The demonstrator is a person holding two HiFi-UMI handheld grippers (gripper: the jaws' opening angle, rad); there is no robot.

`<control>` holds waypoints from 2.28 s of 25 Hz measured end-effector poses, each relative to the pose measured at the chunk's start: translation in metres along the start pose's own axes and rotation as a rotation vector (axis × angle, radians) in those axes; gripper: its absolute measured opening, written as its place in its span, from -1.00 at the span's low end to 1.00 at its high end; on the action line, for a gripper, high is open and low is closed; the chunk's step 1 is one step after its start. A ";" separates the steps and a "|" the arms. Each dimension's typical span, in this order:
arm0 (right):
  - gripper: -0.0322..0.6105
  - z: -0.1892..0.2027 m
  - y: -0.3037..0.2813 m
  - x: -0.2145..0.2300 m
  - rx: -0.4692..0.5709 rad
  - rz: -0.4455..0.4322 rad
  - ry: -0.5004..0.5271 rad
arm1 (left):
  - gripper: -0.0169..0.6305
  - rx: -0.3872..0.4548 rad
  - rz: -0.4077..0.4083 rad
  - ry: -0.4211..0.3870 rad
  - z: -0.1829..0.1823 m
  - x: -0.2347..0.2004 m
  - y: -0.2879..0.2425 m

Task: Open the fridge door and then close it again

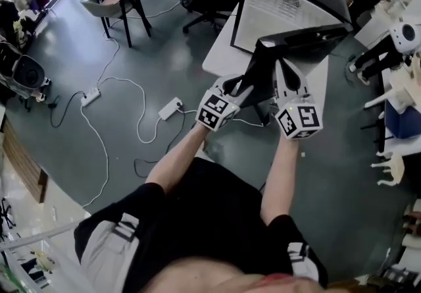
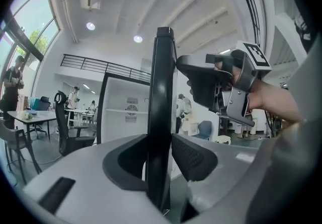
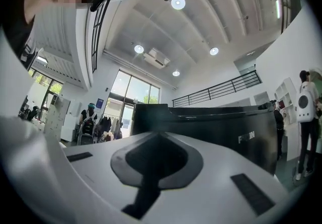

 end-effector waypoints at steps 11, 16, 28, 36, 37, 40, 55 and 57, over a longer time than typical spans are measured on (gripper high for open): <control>-0.92 0.051 -0.136 0.025 -0.016 0.074 0.048 | -0.49 -0.011 0.146 0.007 -0.006 -0.148 -0.064; -0.92 0.067 -0.178 0.044 -0.026 0.123 0.082 | -0.47 -0.027 0.208 0.002 -0.007 -0.190 -0.097; -0.92 0.099 -0.227 0.095 -0.077 0.178 0.099 | -0.45 -0.071 0.197 0.027 -0.003 -0.248 -0.159; -0.92 0.112 -0.234 0.120 -0.085 0.214 0.075 | -0.49 -0.067 0.122 0.049 -0.004 -0.264 -0.179; -0.92 0.112 -0.232 0.120 -0.085 0.212 0.071 | -0.51 -0.071 0.099 0.063 -0.004 -0.263 -0.178; -0.92 0.112 -0.228 0.122 -0.085 0.217 0.062 | -0.60 -0.066 -0.007 0.110 -0.008 -0.262 -0.173; -0.92 0.144 -0.136 0.165 -0.197 0.382 0.025 | -0.95 0.080 -0.124 0.082 -0.056 -0.206 -0.174; -0.92 0.145 -0.125 0.169 -0.208 0.407 0.026 | -0.95 0.073 -0.133 0.083 -0.053 -0.198 -0.175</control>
Point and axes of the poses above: the fingertips, and each gripper's own axes: y backward along the fingers, x to its right, z out of its underside, the point moved 1 cm from there along y, backward along the fingers, and after that the axes turned 8 degrees about x, right-handed, at the moved point
